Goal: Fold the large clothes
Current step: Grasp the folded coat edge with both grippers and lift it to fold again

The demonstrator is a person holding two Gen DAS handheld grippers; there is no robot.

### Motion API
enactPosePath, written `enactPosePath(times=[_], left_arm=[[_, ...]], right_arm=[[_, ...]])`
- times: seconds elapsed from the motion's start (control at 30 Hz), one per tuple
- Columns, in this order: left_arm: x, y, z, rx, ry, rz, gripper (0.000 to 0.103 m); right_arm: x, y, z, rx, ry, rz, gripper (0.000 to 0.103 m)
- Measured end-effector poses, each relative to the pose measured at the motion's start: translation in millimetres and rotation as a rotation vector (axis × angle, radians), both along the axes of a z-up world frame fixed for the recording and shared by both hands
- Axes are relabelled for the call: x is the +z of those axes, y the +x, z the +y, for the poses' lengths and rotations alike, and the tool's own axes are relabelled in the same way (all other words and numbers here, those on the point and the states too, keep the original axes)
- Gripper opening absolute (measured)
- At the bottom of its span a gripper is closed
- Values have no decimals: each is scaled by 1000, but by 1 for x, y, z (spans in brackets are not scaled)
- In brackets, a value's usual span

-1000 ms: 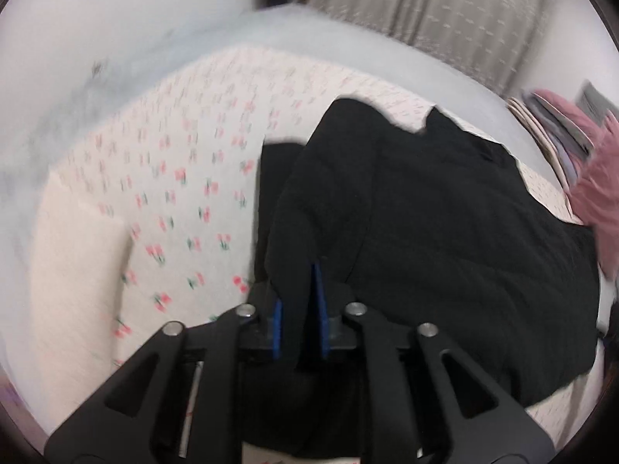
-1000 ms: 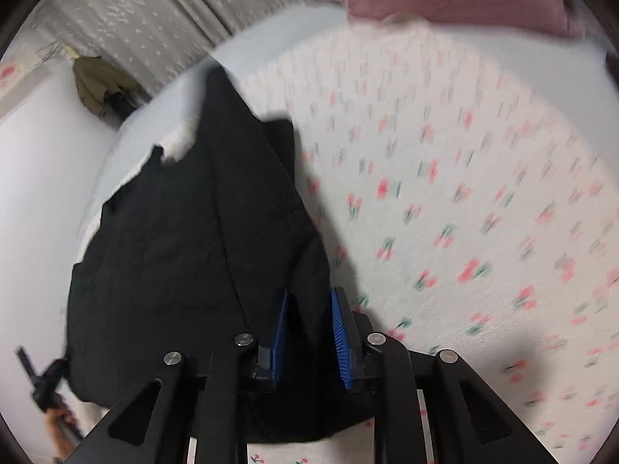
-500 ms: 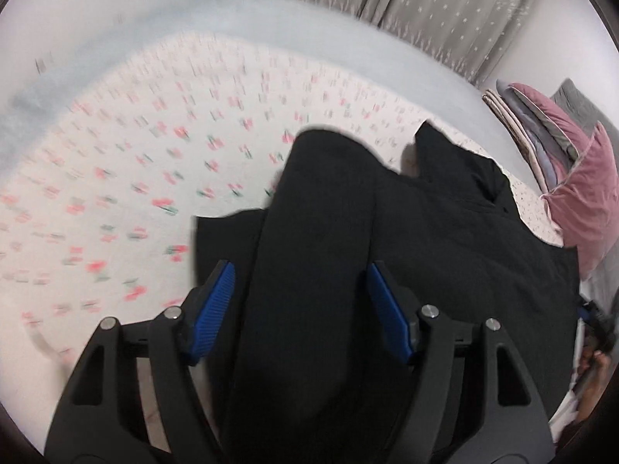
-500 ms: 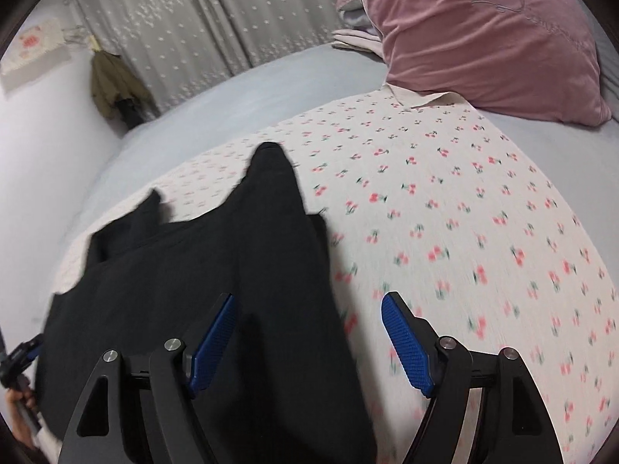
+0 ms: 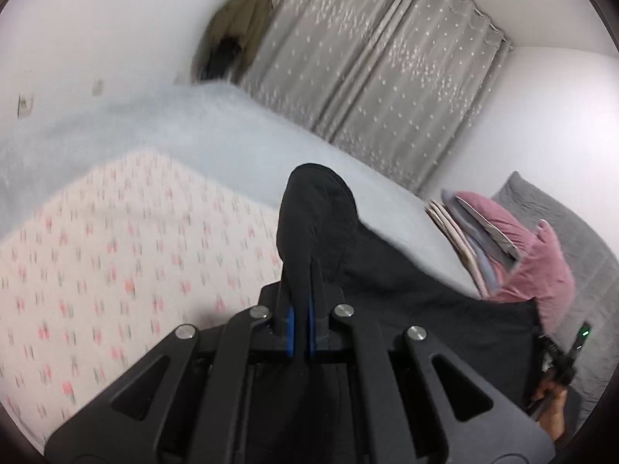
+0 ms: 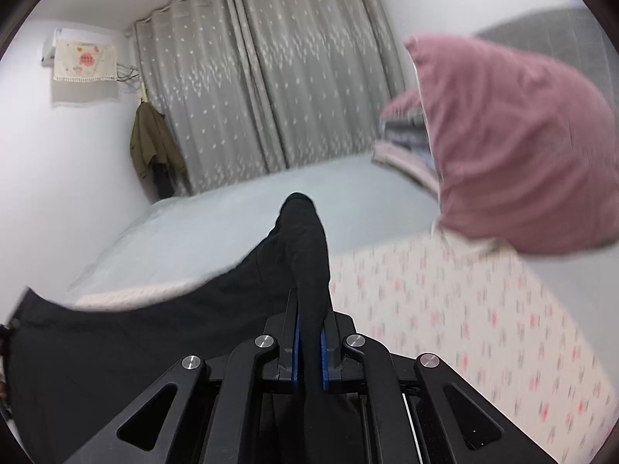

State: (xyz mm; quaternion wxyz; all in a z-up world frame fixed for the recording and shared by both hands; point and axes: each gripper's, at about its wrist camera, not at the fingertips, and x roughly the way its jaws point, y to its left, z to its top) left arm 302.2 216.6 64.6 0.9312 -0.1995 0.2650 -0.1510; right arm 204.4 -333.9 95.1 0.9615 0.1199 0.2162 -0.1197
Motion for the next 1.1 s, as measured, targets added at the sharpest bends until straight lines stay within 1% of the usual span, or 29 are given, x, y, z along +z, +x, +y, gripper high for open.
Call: enactPosePath(times=[0.03, 0.07, 0.1, 0.13, 0.23, 0.3, 0.33, 0.37, 0.4, 0.43, 0.47, 0.5, 0.53, 0.57, 0.6, 0.63, 0.67, 0.7, 0.73, 0.77, 0.8, 0.83, 0.87, 0.9, 0.93, 1.0, 1.03, 1.07, 1.1], left_arm=[[-4, 12, 0, 12, 7, 7, 6], [-9, 23, -1, 20, 19, 19, 6], [-21, 39, -4, 33, 43, 51, 6], [-35, 52, -9, 42, 76, 86, 6], [-81, 81, -26, 56, 204, 209, 7], [-105, 89, -34, 56, 261, 279, 8], [-113, 91, -36, 60, 276, 321, 11], [-115, 91, -37, 68, 290, 339, 16], [-110, 88, -39, 81, 315, 339, 17], [-101, 82, -43, 99, 346, 316, 21], [-93, 76, -47, 103, 367, 289, 30], [-83, 69, -51, 99, 378, 256, 36], [-73, 60, -58, 83, 376, 211, 52], [-63, 53, -66, 59, 365, 170, 62], [-56, 48, -76, 24, 343, 144, 64], [-53, 47, -87, -22, 307, 144, 66], [-52, 46, -97, -63, 275, 165, 68], [-55, 48, -109, -107, 237, 196, 69], [-59, 52, -118, -141, 212, 215, 69], [-64, 53, -124, -153, 206, 227, 69], [-72, 55, -128, -153, 215, 249, 69], [-83, 59, -127, -131, 249, 289, 69], [-90, 63, -121, -109, 280, 315, 69], [-96, 66, -111, -82, 320, 333, 69], [-102, 67, -90, -40, 365, 342, 69], [-110, 68, -55, 37, 411, 369, 69], [-112, 66, -32, 92, 414, 404, 69], [-115, 61, -5, 146, 373, 449, 69], [-117, 55, 18, 184, 327, 479, 69]], right_arm=[[2, 16, 0, -11, -24, -1, 7], [-1, 34, -1, -17, -28, 21, 7], [-5, 47, -2, -21, -20, 37, 7], [-15, 66, -5, -29, -6, 72, 7], [-54, 106, -6, -43, -30, 210, 7], [-85, 124, -5, -60, -61, 329, 7], [-97, 127, -6, -66, -51, 369, 8], [-107, 129, -7, -74, -38, 406, 8], [-111, 128, -6, -92, -48, 422, 11], [-108, 126, -3, -105, -68, 419, 14], [-101, 121, 4, -125, -113, 402, 15], [-95, 119, 10, -134, -140, 390, 18], [-84, 113, 22, -139, -176, 359, 24], [-74, 108, 36, -125, -195, 316, 27], [-68, 106, 45, -107, -196, 290, 38], [-60, 104, 66, -61, -180, 255, 61], [-57, 104, 79, -26, -160, 236, 76], [-56, 103, 98, 24, -129, 216, 84], [-59, 105, 120, 93, -96, 213, 84], [-66, 111, 139, 166, -68, 243, 84], [-71, 117, 151, 204, -61, 271, 84], [-83, 124, 159, 235, -71, 322, 84], [-94, 128, 158, 227, -95, 370, 83], [-101, 130, 152, 214, -100, 396, 83], [-111, 130, 128, 179, -81, 435, 83], [-120, 122, 69, 64, -23, 462, 83], [-124, 115, 39, 2, -2, 471, 83], [-129, 106, 2, -91, 27, 505, 83], [-132, 98, -20, -160, 53, 533, 83]])
